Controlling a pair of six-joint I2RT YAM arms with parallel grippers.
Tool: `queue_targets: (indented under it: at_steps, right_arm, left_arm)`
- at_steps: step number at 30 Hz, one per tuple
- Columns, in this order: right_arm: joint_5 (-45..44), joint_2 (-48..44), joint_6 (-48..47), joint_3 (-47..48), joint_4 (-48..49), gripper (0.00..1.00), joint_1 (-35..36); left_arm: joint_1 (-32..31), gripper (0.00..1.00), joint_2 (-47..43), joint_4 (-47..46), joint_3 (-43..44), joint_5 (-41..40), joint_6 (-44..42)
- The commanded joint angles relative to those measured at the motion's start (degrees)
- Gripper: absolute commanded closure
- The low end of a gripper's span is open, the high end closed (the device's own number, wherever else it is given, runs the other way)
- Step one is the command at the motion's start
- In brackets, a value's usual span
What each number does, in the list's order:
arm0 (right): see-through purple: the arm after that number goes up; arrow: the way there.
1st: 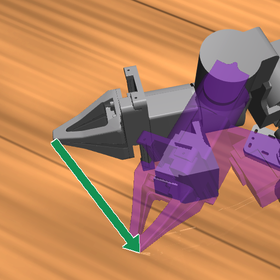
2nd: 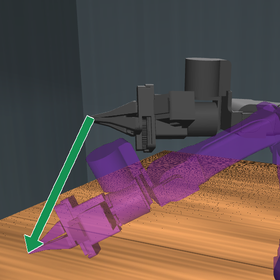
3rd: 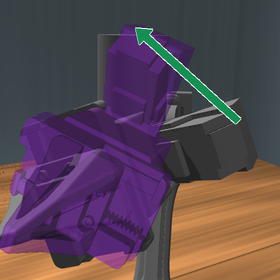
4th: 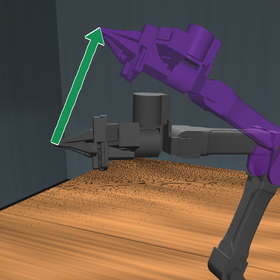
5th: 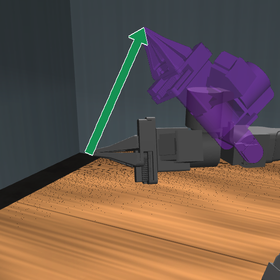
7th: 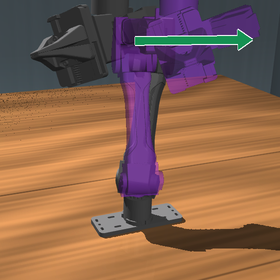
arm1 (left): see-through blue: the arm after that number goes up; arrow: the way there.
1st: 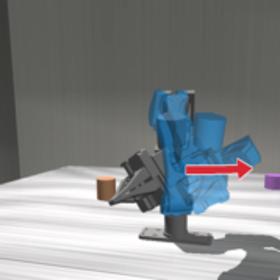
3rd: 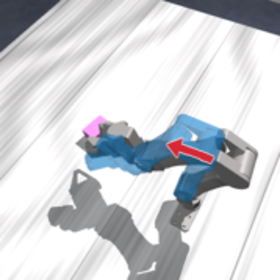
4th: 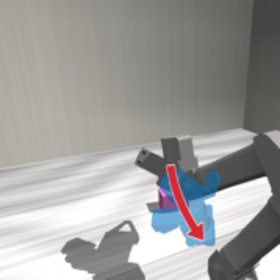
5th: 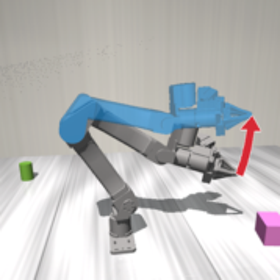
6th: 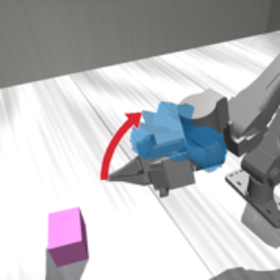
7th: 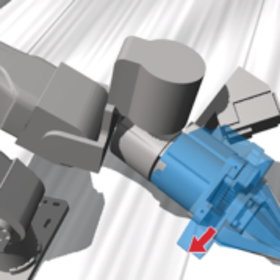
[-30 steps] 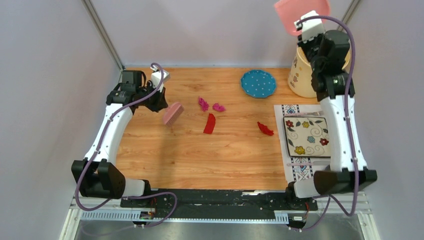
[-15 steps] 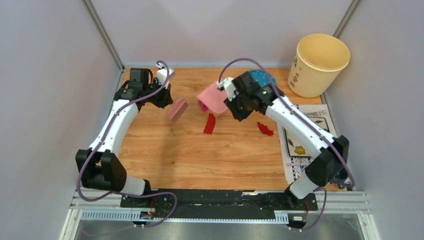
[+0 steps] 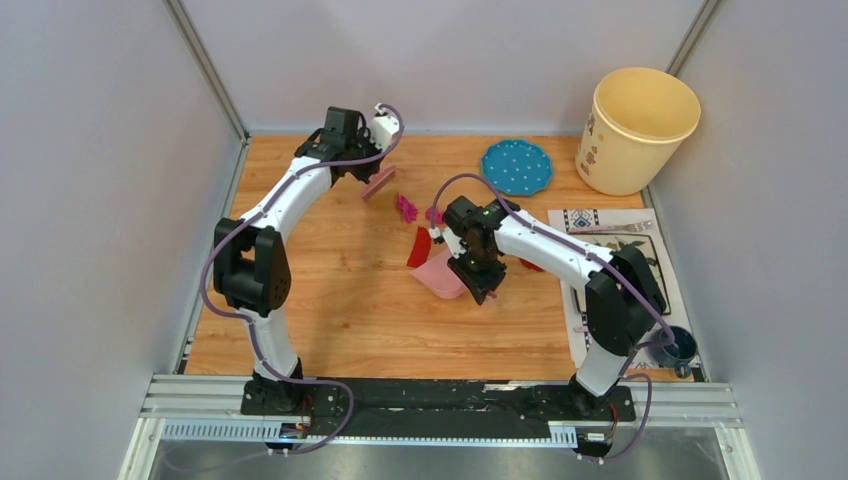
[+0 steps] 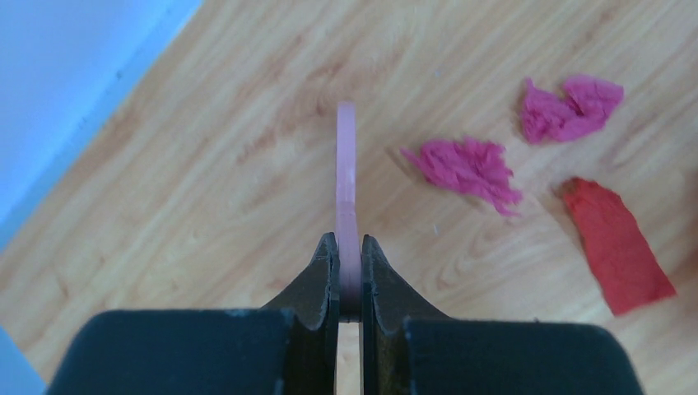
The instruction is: Sweep away the paper scraps from the table
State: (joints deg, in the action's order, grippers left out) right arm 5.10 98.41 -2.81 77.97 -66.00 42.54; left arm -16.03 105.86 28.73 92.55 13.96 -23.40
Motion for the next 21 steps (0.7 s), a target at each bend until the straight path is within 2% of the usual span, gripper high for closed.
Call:
queue_targets:
  at_steps: [1,5,12,16,19,21]
  right_arm:
    - [1.1,1.2,1.9,-1.2,-2.1,1.00,0.0]
    - [-1.8,2.0,2.5,-2.4,-5.0,1.00,1.6]
    - [-0.5,4.7,-0.1,-2.9,0.3,1.00,1.2]
    - [-0.9,7.8,-1.0,-1.2,3.3,1.00,0.3]
    - [-0.7,10.1,-1.8,0.9,5.0,1.00,-0.4]
    - [-1.8,11.4,-1.7,3.0,4.9,1.00,-0.9]
  left_arm:
    - [-1.9,1.00,3.8,-2.0,5.2,-1.0,-5.4]
    - [-3.6,1.00,3.4,-0.6,2.7,4.6,-6.7]
    - [-3.9,1.00,0.8,4.0,0.8,13.2,-5.9]
    - [-4.1,1.00,-2.1,5.8,-3.1,19.0,-3.5]
    - [-4.7,1.00,-4.5,7.7,-5.2,20.7,-1.5]
    - [-5.6,1.00,-5.5,10.4,-5.5,18.0,0.6]
